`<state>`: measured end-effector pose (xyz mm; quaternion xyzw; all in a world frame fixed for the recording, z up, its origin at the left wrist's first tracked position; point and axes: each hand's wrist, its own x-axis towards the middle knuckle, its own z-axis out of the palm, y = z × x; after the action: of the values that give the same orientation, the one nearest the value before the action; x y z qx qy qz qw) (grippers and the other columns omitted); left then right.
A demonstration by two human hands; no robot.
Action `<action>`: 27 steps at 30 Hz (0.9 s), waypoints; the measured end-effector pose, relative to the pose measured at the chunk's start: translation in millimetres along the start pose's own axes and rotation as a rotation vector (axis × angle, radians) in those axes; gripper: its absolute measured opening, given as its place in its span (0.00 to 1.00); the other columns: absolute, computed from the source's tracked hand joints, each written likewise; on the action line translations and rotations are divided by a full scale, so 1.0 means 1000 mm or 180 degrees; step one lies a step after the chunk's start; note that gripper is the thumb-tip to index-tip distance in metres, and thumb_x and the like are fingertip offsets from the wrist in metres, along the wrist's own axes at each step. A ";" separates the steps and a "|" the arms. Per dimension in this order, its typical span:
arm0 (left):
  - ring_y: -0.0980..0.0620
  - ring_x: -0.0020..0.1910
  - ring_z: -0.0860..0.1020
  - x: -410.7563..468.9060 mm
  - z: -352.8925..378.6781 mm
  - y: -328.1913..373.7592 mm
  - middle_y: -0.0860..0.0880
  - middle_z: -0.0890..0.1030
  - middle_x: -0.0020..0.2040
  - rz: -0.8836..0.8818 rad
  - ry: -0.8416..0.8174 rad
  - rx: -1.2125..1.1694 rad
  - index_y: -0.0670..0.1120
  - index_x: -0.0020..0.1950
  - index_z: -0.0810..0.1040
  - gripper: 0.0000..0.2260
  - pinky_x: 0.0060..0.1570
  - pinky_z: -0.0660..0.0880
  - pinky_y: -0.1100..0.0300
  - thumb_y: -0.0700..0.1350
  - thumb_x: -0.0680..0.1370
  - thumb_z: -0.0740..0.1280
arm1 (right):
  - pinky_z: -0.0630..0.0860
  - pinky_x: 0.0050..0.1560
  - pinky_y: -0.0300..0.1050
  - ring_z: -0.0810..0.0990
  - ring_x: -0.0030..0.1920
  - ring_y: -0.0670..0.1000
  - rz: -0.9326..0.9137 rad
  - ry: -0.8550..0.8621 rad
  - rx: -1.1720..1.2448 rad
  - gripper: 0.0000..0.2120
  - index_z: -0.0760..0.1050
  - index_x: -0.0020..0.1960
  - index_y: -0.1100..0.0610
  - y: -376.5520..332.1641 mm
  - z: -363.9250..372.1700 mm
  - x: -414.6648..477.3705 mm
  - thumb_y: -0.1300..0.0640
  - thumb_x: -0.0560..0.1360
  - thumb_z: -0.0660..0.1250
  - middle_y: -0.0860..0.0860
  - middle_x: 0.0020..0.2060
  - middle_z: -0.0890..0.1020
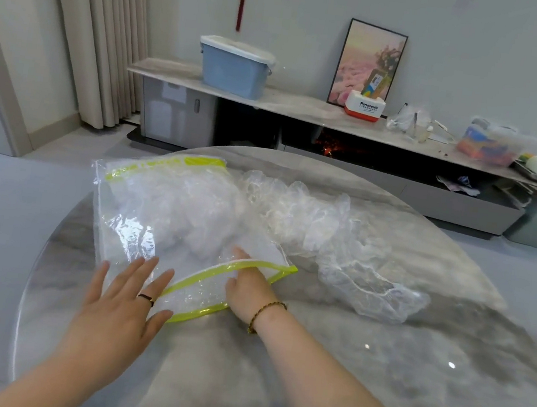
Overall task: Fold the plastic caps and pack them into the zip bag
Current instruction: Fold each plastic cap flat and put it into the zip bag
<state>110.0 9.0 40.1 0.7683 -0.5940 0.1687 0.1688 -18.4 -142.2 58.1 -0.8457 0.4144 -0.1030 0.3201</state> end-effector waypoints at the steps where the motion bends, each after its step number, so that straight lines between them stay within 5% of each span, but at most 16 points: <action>1: 0.47 0.60 0.67 0.002 -0.004 0.009 0.40 0.80 0.56 0.0135 0.0030 -0.0072 0.44 0.60 0.72 0.27 0.71 0.41 0.58 0.57 0.81 0.39 | 0.65 0.63 0.41 0.71 0.64 0.55 -0.0168 0.0102 0.0032 0.19 0.68 0.67 0.64 0.009 -0.004 -0.013 0.64 0.77 0.53 0.58 0.63 0.74; 5: 0.48 0.71 0.56 0.005 0.003 0.046 0.43 0.77 0.61 0.0793 0.0180 -0.0281 0.47 0.62 0.69 0.22 0.72 0.46 0.57 0.54 0.82 0.40 | 0.70 0.34 0.37 0.77 0.35 0.47 -0.0662 0.1972 -0.0200 0.16 0.81 0.40 0.58 0.055 -0.023 -0.048 0.56 0.67 0.56 0.52 0.32 0.83; 8: 0.47 0.64 0.65 -0.002 0.023 0.071 0.45 0.82 0.55 0.0966 -0.0122 -0.0292 0.49 0.55 0.79 0.29 0.68 0.49 0.58 0.54 0.82 0.38 | 0.69 0.35 0.37 0.79 0.32 0.51 -0.0554 0.2576 -0.0806 0.12 0.79 0.39 0.61 0.096 -0.051 -0.059 0.58 0.64 0.58 0.54 0.31 0.81; 11: 0.55 0.55 0.69 -0.009 0.038 0.080 0.49 0.83 0.51 0.0868 -0.0614 -0.0391 0.52 0.57 0.75 0.27 0.69 0.46 0.63 0.56 0.81 0.36 | 0.74 0.53 0.48 0.79 0.50 0.61 0.0208 0.2257 -0.1381 0.15 0.78 0.52 0.63 0.123 -0.078 -0.065 0.63 0.66 0.70 0.59 0.49 0.80; 13: 0.56 0.55 0.69 -0.012 0.043 0.080 0.50 0.83 0.51 0.0820 -0.0833 -0.0498 0.51 0.58 0.69 0.23 0.68 0.45 0.67 0.57 0.81 0.37 | 0.60 0.67 0.47 0.67 0.67 0.56 0.0649 0.1622 -0.1630 0.19 0.70 0.64 0.58 0.141 -0.087 -0.070 0.56 0.75 0.64 0.53 0.64 0.72; 14: 0.56 0.55 0.69 -0.013 0.043 0.080 0.50 0.83 0.51 0.0786 -0.0866 -0.0514 0.51 0.58 0.68 0.23 0.68 0.46 0.67 0.57 0.81 0.37 | 0.59 0.66 0.43 0.66 0.67 0.53 0.0793 0.1448 -0.1648 0.16 0.69 0.64 0.56 0.148 -0.089 -0.070 0.54 0.77 0.60 0.52 0.65 0.71; 18: 0.55 0.56 0.69 -0.012 0.046 0.078 0.49 0.83 0.52 0.0780 -0.0575 -0.0488 0.50 0.58 0.73 0.25 0.67 0.47 0.68 0.57 0.81 0.40 | 0.63 0.42 0.40 0.71 0.57 0.52 0.1065 0.1360 -0.1740 0.11 0.73 0.55 0.61 0.154 -0.094 -0.069 0.60 0.79 0.54 0.53 0.56 0.74; 21: 0.55 0.53 0.71 -0.010 0.048 0.077 0.49 0.83 0.49 0.0952 -0.0287 -0.0477 0.49 0.53 0.80 0.21 0.65 0.52 0.68 0.58 0.75 0.52 | 0.63 0.41 0.40 0.72 0.55 0.53 0.1035 0.1435 -0.1638 0.11 0.74 0.53 0.62 0.154 -0.088 -0.075 0.61 0.79 0.54 0.54 0.54 0.75; 24: 0.57 0.50 0.75 -0.006 0.040 0.082 0.52 0.83 0.49 0.0963 -0.0332 -0.0569 0.51 0.58 0.70 0.23 0.54 0.64 0.65 0.57 0.66 0.55 | 0.64 0.36 0.37 0.78 0.42 0.53 0.0359 0.1629 -0.1417 0.10 0.76 0.40 0.62 0.145 -0.073 -0.096 0.61 0.74 0.57 0.55 0.41 0.78; 27: 0.56 0.54 0.70 -0.008 0.030 0.088 0.50 0.78 0.57 0.1181 -0.0177 -0.0700 0.49 0.64 0.66 0.31 0.63 0.56 0.67 0.58 0.62 0.61 | 0.62 0.32 0.30 0.73 0.32 0.45 -0.0532 0.1144 -0.0821 0.07 0.70 0.32 0.53 0.138 -0.058 -0.128 0.57 0.64 0.55 0.52 0.30 0.76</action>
<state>24.5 -18.6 14.8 0.6270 -0.7445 0.1098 0.2013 -213.3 -132.8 27.9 -0.8790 0.4030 -0.2242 0.1208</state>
